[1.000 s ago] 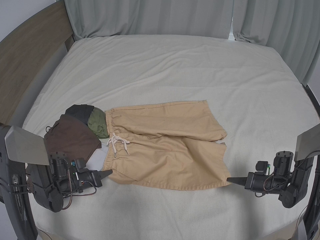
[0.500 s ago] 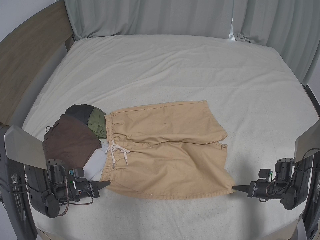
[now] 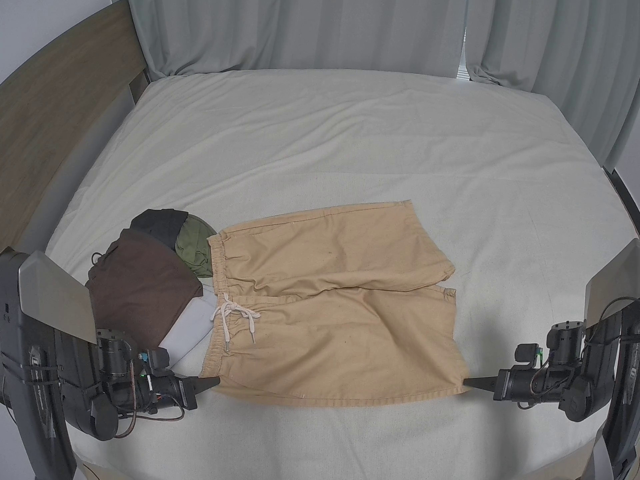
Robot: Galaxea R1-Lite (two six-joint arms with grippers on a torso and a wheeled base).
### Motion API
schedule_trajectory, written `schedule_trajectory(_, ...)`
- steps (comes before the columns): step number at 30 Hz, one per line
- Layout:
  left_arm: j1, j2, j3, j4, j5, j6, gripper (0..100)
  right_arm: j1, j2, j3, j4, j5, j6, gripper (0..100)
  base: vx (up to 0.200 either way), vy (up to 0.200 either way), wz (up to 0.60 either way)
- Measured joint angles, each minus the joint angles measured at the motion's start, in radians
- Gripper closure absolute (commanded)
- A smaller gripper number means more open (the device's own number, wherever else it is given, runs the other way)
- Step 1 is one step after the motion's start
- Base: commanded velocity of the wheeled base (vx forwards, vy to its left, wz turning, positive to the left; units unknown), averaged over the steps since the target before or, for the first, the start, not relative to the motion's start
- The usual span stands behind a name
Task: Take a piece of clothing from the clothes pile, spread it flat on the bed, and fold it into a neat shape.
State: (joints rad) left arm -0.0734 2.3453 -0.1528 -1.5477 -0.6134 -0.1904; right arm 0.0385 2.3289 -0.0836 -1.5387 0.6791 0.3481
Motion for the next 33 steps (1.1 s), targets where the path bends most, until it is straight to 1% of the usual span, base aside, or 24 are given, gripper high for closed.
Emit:
schedule_trajectory(2, 0.001, 0.003, 0.0, 0.0, -0.001, 0.0, 100, 0.0, 0.001, 0.0, 0.0, 0.0, -0.006, 100, 0.0, 0.0, 0.0)
schedule_trajectory(3, 0.001, 0.004, 0.0, 0.0, -0.002, 0.0, 0, 0.0, 0.002, 0.0, 0.0, 0.0, -0.009, 0, 0.0, 0.0, 0.0)
schedule_trajectory(11, 0.002, 0.006, -0.004, 0.001, -0.002, -0.005, 0, -0.007, -0.003, 0.006, -0.001, 0.0, -0.013, 0, 0.0, 0.0, 0.0)
schedule_trajectory(18, 0.003, 0.008, -0.011, 0.0, -0.002, -0.003, 0, -0.023, -0.021, 0.013, 0.0, 0.001, -0.046, 0, 0.0, 0.0, 0.0)
schedule_trajectory(33, -0.005, 0.024, -0.024, 0.0, -0.001, -0.003, 0, -0.021, -0.019, 0.01, -0.001, 0.004, -0.071, 0, 0.0, 0.0, 0.0)
